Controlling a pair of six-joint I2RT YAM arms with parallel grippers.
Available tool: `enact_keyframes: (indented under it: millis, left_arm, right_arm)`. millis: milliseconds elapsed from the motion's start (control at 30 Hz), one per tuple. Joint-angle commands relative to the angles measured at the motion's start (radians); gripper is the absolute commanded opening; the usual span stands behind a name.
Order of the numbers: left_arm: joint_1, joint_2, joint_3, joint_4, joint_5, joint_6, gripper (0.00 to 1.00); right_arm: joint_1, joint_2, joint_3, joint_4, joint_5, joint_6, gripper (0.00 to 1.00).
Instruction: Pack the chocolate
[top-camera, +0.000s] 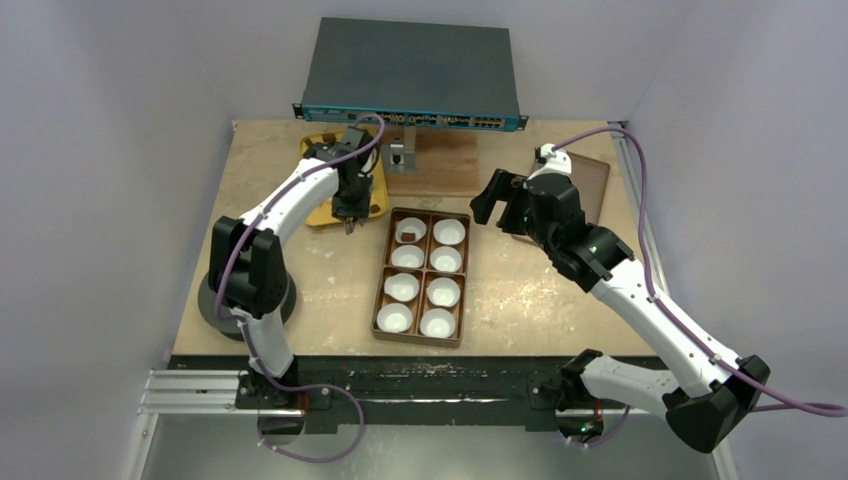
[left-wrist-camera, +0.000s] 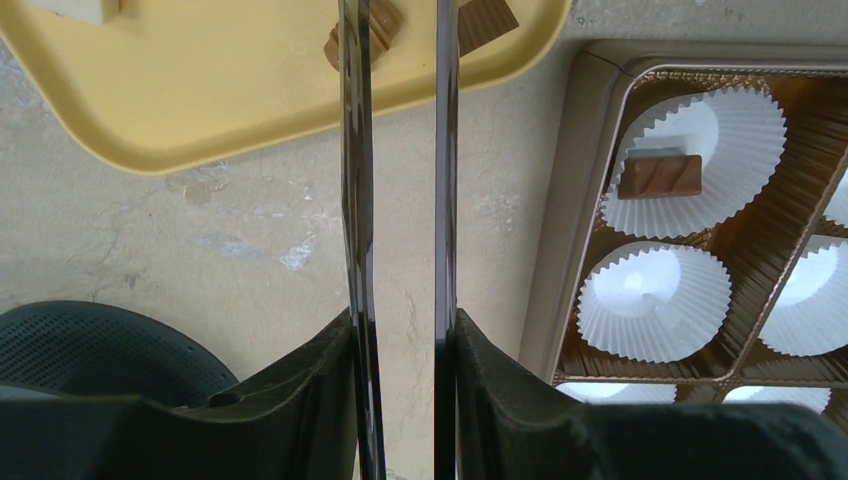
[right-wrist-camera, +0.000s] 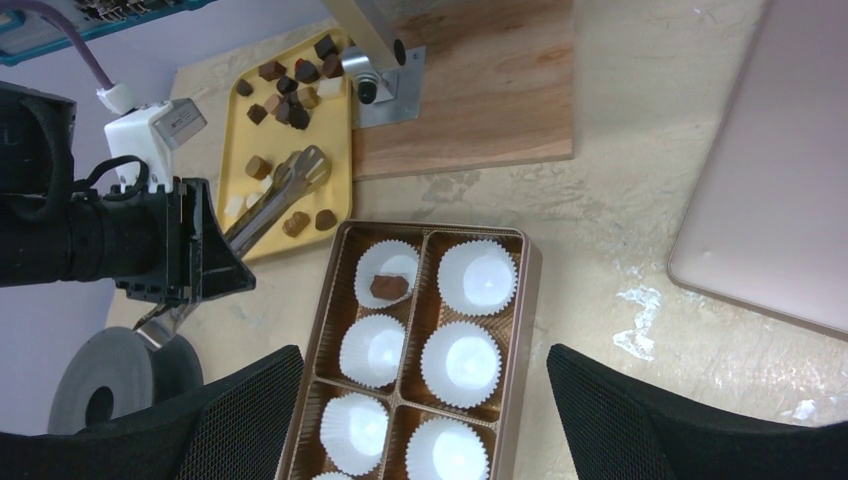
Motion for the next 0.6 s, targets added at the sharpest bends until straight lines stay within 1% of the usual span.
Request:
enact_keyframes:
  millis: [0, 200, 567]
  left_arm:
    - [0.011, 0.014, 0.049, 0.006, -0.015, 0.025, 0.30]
    - [0.011, 0.004, 0.057, -0.004, -0.015, 0.031, 0.28]
    - [0.011, -0.103, 0.030, -0.027, -0.015, 0.034, 0.25]
  right_arm:
    - [-0.002, -0.027, -0.003, 0.008, 0.007, -0.007, 0.89]
    - [0.000, -0.034, -0.001, 0.002, 0.017, -0.008, 0.89]
    - [-0.001, -0.034, 0.005, -0.001, 0.028, -0.008, 0.89]
